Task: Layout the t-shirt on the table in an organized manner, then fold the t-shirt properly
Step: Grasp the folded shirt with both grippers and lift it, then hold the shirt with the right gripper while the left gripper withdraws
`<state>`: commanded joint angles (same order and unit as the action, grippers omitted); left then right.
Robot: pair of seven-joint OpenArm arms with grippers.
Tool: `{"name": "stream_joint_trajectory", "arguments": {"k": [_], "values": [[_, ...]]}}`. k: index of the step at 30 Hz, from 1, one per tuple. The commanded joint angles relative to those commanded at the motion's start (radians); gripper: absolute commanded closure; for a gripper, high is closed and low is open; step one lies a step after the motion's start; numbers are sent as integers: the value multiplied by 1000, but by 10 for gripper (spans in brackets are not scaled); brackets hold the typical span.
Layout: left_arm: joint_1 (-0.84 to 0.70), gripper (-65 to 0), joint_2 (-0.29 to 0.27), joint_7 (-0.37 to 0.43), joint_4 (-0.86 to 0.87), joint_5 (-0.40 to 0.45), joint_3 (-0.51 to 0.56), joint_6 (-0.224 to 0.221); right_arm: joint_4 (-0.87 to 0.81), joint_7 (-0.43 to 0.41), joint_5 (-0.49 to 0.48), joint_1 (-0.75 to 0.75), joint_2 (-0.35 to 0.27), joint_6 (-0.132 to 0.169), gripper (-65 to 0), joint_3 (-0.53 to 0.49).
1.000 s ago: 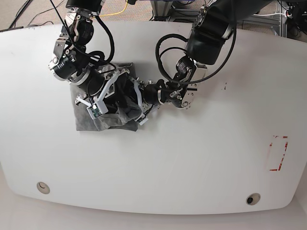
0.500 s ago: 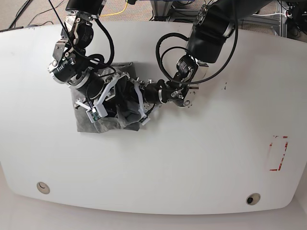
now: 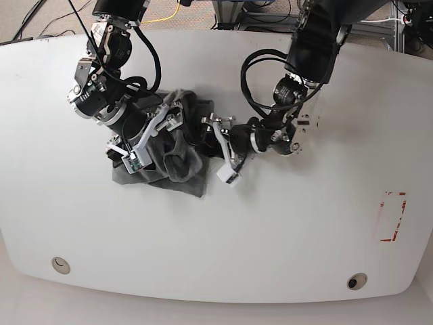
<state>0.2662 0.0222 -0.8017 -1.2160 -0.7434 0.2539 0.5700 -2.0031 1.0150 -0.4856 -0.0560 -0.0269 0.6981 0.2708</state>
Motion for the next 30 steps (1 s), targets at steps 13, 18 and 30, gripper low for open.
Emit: {"name": "stream_joint_trajectory", "arguments": {"k": [13,18,30], "values": [[2,-358,143,-110,-146,-173,-180,0,6,-2,23,9,-44,0,-647,-6],[6,-358,209,-110,-149,-206,-252,0,60,-3,149,77,2,0,-647,-28],[-3,-358,327,-110,-150,-204,-301,2,293,-71,233,256,6,0,-637,-149]]}}
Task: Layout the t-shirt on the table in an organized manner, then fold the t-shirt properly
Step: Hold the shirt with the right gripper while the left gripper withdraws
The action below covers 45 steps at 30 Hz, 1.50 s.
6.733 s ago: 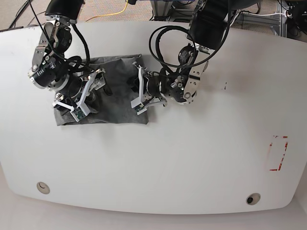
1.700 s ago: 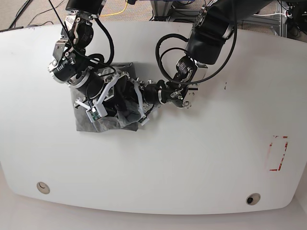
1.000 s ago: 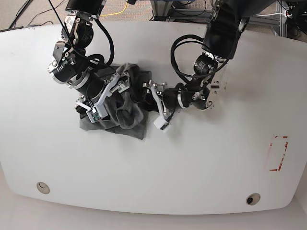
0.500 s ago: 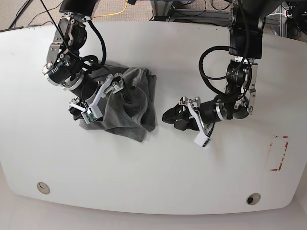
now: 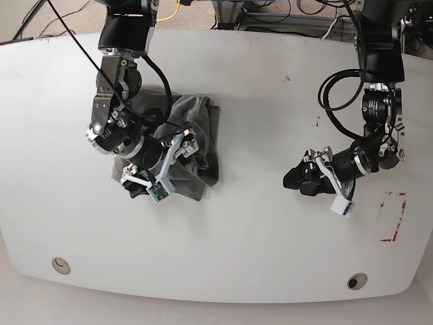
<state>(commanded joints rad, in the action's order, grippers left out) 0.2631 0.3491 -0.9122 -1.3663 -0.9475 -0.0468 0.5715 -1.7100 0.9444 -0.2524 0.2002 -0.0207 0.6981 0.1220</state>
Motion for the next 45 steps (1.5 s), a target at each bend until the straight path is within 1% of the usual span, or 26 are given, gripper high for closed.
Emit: {"name": "stream_joint_trajectory", "arguments": {"k": [4,8,13,17,18,21,22,23,24,25,26,27,29,30,31,34,37,42,45], "values": [[-32,-358,14,0,0,-2,-2,0,87,-6,-2,44,0,0,-604,-3],[-40,-358,21,0,0,-2,-3,0,187,-52,0,71,2,0,-574,-5],[-61,-358,21,3,0,-2,-3,0,307,-104,5,87,2,0,-571,-8],[-63,-358,21,3,0,-2,-3,0,353,-138,5,91,-2,0,-564,-29],[-63,-358,21,3,0,-2,-3,0,359,-143,6,91,-3,0,-553,-38],[-63,-358,20,3,0,-2,-3,0,374,-163,6,91,-5,0,-434,-61],[-63,-358,18,5,0,-2,-3,0,379,-169,6,91,-5,0,-346,-68],[-63,-358,18,5,0,-2,-3,0,381,-170,6,91,-5,0,-284,-69],[-63,-358,18,5,0,-2,-3,0,381,-170,6,91,-5,0,-206,-69],[-63,-358,18,5,0,-2,-3,0,379,-170,6,91,-5,0,-101,-69],[-61,-358,18,5,0,-2,-3,0,377,-170,6,91,-5,0,-65,-69],[-61,-358,17,5,0,0,-3,0,376,-169,6,91,-5,0,0,-69],[-60,-358,17,5,0,0,-3,0,365,-166,6,92,-5,0,-2,-71],[-60,-358,17,5,0,0,-3,0,351,-164,6,92,-5,0,-22,-71],[-60,-358,17,5,0,0,-2,0,327,-157,6,92,-5,0,-29,-71],[-60,-358,17,5,2,0,0,0,255,-110,6,92,-5,0,0,-71],[-60,-358,17,5,2,2,3,0,187,-66,6,109,-5,0,0,-69],[-63,-358,15,5,3,2,6,0,149,-44,6,129,-5,0,0,-64],[-63,-358,15,5,3,2,6,0,164,-44,6,158,-5,0,0,-63]]}}
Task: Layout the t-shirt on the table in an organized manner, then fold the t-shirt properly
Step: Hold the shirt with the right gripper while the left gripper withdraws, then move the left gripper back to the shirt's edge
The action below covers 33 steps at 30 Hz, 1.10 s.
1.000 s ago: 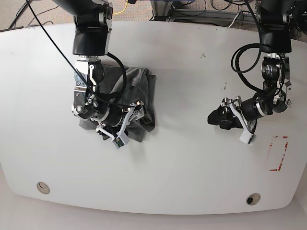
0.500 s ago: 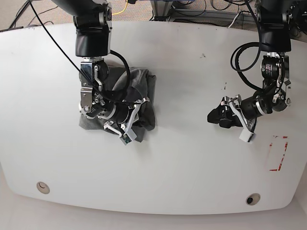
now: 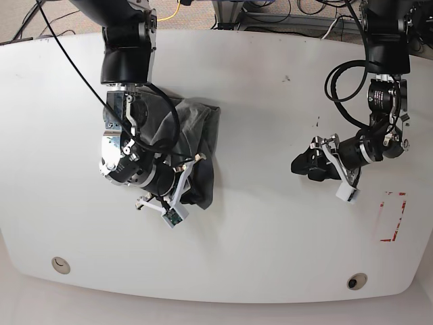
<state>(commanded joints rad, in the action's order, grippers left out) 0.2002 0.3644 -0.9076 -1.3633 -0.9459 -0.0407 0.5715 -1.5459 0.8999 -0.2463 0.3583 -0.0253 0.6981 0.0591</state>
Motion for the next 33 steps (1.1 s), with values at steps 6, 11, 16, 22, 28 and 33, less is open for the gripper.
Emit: {"name": "stream_joint_trajectory", "arguments": {"k": [6,11,16,22,28,33], "values": [[0,-358,0,0,0,0,0,0,57,-18,2,34,0,0,0,2],[0,-358,0,0,0,0,26,0,107,-66,2,38,0,0,-10,-5],[0,-358,0,0,-3,0,34,0,149,-94,2,35,0,0,-255,-6],[9,-358,-25,0,-8,-2,103,2,15,-87,2,-8,-20,0,-647,2],[34,-358,-72,0,-66,0,235,2,-186,-52,-2,-68,-83,0,-650,3],[68,-358,-138,0,-84,0,339,-2,-261,18,-9,-133,-118,0,-621,80]]}}
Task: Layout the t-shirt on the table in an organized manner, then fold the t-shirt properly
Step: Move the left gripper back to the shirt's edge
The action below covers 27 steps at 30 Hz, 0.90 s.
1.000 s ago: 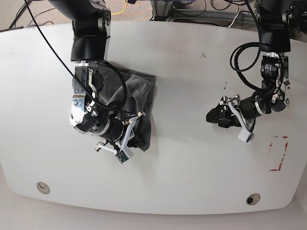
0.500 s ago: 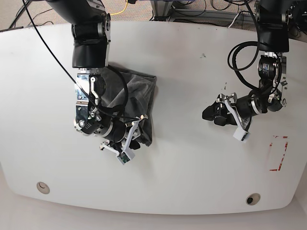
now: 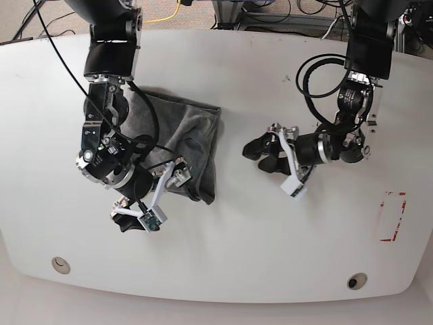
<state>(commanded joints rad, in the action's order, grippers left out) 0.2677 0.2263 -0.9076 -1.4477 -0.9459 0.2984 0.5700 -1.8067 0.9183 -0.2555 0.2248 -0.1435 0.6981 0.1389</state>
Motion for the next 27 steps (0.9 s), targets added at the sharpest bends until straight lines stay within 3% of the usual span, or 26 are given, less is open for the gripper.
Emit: {"name": "stream_joint_trajectory", "arguments": {"k": [2,7,12,16,22,27], "values": [[9,-358,-32,2,3,3,23,0,-5,5,0,-28,-6,0,-606,31],[6,-358,-124,3,14,106,40,0,-5,5,0,-100,-6,0,-553,144],[-12,-358,-192,3,26,180,69,5,20,3,8,-140,-31,0,-495,193],[-20,-358,-213,3,37,204,94,5,81,-2,9,-149,-34,0,-428,203],[-23,-354,-212,3,38,206,141,5,212,-106,9,-150,-35,0,-235,222],[-25,-271,-209,2,84,206,147,5,308,-167,9,-150,-64,0,-109,219]]}}
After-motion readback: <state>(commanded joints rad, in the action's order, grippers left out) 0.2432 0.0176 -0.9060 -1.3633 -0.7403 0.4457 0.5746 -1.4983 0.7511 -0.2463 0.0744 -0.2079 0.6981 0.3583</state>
